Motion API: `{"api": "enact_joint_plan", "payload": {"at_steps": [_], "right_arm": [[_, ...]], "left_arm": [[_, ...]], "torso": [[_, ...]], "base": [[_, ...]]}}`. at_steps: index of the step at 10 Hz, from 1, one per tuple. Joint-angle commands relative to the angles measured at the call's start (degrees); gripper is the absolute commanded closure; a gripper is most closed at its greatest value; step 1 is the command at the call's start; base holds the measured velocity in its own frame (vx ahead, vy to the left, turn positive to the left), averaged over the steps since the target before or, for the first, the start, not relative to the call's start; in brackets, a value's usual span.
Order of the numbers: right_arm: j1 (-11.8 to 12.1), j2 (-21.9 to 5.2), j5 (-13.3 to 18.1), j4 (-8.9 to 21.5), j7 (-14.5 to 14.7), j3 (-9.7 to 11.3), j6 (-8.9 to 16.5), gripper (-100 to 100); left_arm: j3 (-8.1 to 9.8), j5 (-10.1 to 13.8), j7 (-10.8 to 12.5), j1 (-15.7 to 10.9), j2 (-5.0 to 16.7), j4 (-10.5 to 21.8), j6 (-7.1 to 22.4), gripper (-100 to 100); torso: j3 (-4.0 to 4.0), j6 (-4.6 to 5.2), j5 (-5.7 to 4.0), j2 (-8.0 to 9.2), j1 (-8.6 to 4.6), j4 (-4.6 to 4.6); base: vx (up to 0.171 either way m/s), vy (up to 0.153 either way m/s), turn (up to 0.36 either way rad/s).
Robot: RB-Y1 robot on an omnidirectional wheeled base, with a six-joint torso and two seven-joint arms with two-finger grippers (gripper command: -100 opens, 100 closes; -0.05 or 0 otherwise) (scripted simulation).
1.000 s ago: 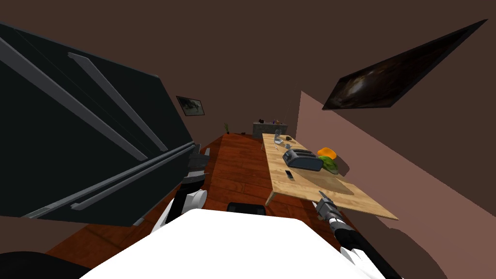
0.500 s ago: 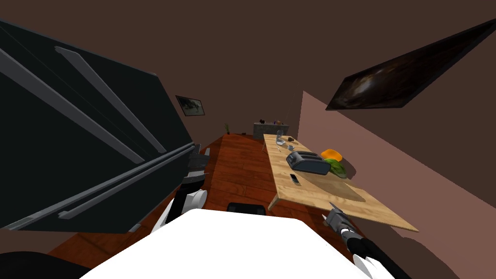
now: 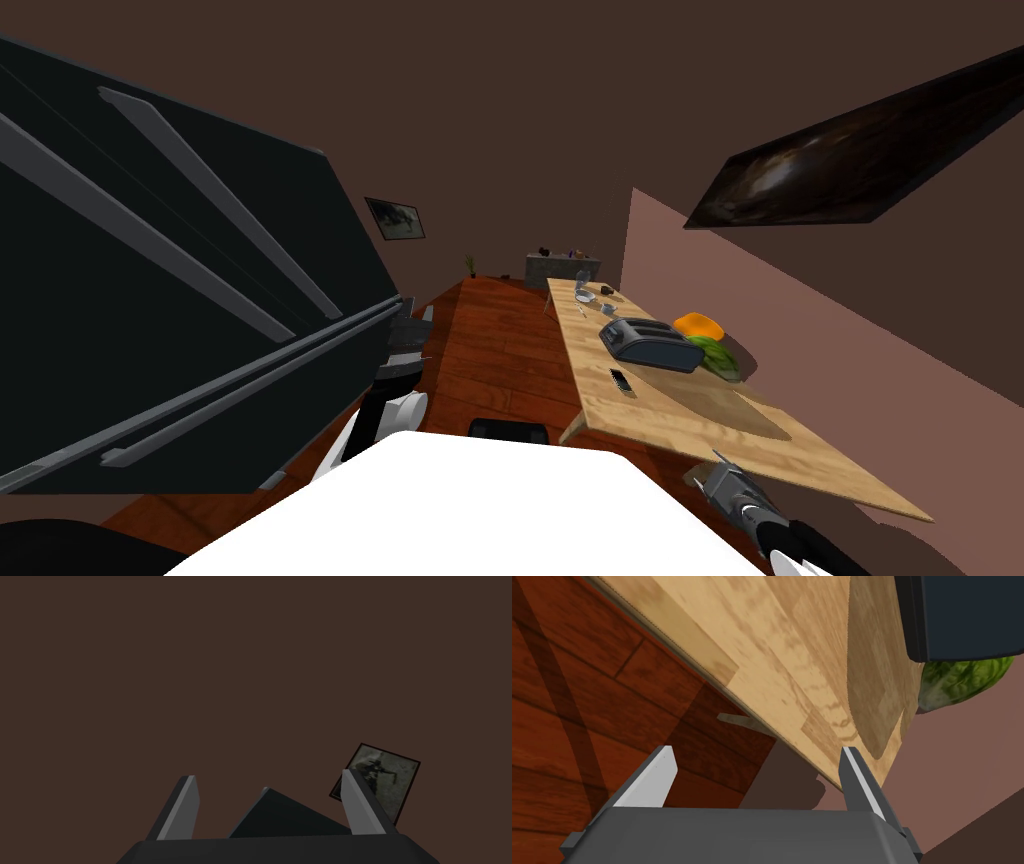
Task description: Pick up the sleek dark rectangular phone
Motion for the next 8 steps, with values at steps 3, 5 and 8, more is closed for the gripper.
{"api": "enact_joint_plan", "payload": {"at_steps": [3,5,8], "right_arm": [[-0.48,-1.70,-3.49,4.65,-1.20,-1.29,5.12,-100],[-0.75,-2.75,-5.77,7.21,-1.92,-2.21,8.29,-100],[-1.09,-3.73,-8.02,9.74,-2.59,-3.09,11.48,-100]], "left_arm": [[0.00,0.00,0.00,0.00,0.00,0.00,0.00,0],[0.00,0.00,0.00,0.00,0.00,0.00,0.00,0],[0.00,0.00,0.00,0.00,0.00,0.00,0.00,0]], "torso": [[-0.03,-0.01,-0.03,-0.05,-0.12,-0.01],[-0.02,0.00,-0.03,-0.03,-0.10,-0.01],[0.08,0.00,-0.03,0.14,-0.10,0.03]], "base": [[0.119,0.017,0.033],[0.115,0.021,0.044],[0.076,0.015,0.035]]}}
